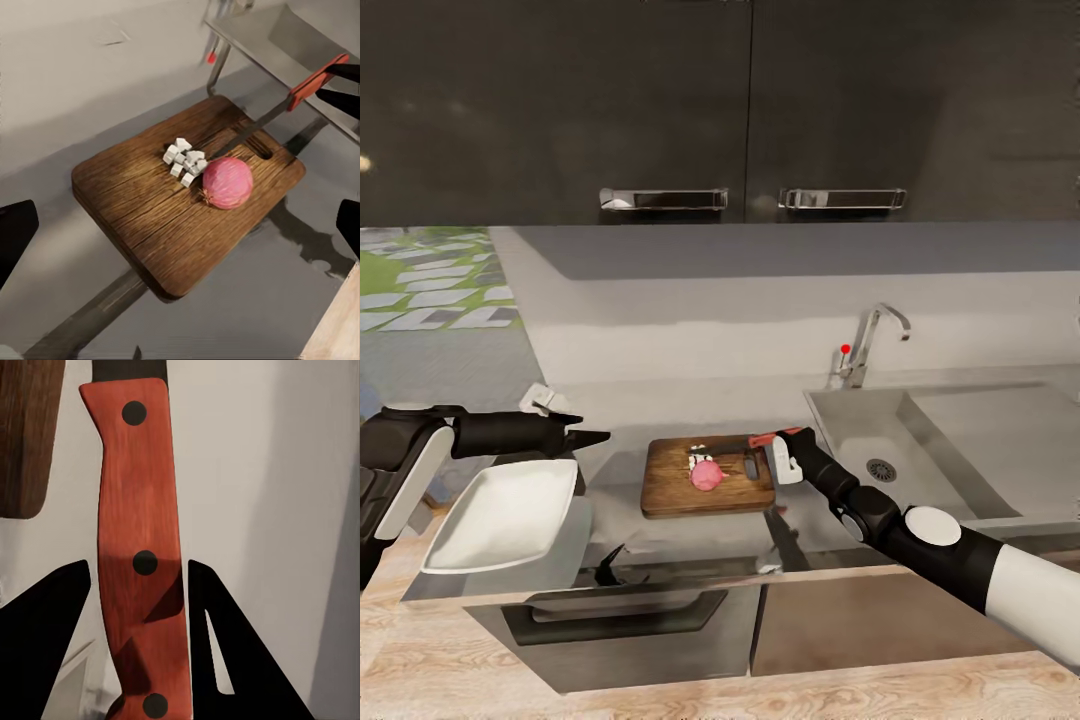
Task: In the kitchen, take the Vidalia onion out of the sink, dice it on the chopping board with the paring knife, put the diced onion into the bowl on the countertop, then place both the paring knife and the chopping board into the sink.
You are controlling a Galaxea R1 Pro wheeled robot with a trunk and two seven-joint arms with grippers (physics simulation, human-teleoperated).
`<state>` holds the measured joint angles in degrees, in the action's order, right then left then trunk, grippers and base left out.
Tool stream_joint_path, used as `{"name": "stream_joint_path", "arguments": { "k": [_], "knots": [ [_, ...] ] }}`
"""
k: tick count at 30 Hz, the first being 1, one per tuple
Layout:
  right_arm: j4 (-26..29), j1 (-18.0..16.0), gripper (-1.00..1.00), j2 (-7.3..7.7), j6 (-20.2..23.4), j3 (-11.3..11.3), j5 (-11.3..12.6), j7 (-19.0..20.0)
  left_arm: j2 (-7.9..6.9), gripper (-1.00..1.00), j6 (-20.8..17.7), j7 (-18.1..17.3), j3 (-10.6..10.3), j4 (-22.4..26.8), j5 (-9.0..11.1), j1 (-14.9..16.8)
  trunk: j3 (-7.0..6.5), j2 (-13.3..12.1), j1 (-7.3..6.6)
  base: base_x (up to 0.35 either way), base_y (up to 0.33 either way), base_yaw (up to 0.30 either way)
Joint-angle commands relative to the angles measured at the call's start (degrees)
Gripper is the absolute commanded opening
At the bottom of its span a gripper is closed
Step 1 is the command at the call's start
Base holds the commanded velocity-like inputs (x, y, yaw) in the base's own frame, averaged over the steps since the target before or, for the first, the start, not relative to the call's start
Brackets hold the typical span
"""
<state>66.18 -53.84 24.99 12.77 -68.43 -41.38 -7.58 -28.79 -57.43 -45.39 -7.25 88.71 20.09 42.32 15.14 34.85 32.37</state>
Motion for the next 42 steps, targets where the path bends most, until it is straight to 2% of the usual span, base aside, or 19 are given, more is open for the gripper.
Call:
{"name": "stream_joint_path", "arguments": {
  "k": [1,13,22,28,42],
  "knots": [
    [0.1,-0.1,-1.00,0.05,0.6,-0.3,-0.5,-0.2,-0.04,1.00,-0.2,-0.1,0.0,-0.1,0.0,0.1,0.10,0.1,0.00,-0.225,0.000,0.000],
    [0.1,-0.1,-1.00,0.32,0.7,-0.3,-0.4,-0.2,-0.02,1.00,-0.5,-0.1,0.0,0.0,0.0,0.1,0.10,0.1,0.00,-0.053,0.000,0.000],
    [0.0,-0.1,-1.00,0.32,0.8,-0.3,-0.3,-0.2,0.05,1.00,-0.5,-0.1,-0.1,0.1,0.0,0.1,1.71,3.7,1.98,0.000,0.000,0.000],
    [0.0,-0.1,-1.00,0.30,0.9,-0.3,-0.3,-0.2,0.05,1.00,-0.5,-0.2,-0.1,0.1,0.0,0.1,1.71,3.7,1.98,0.000,0.000,0.000],
    [0.0,-0.1,-1.00,0.32,0.9,-0.3,-0.3,-0.2,0.05,1.00,-0.6,-0.2,-0.1,0.1,0.0,0.1,4.23,9.3,5.05,0.000,0.000,0.000]
  ]
}}
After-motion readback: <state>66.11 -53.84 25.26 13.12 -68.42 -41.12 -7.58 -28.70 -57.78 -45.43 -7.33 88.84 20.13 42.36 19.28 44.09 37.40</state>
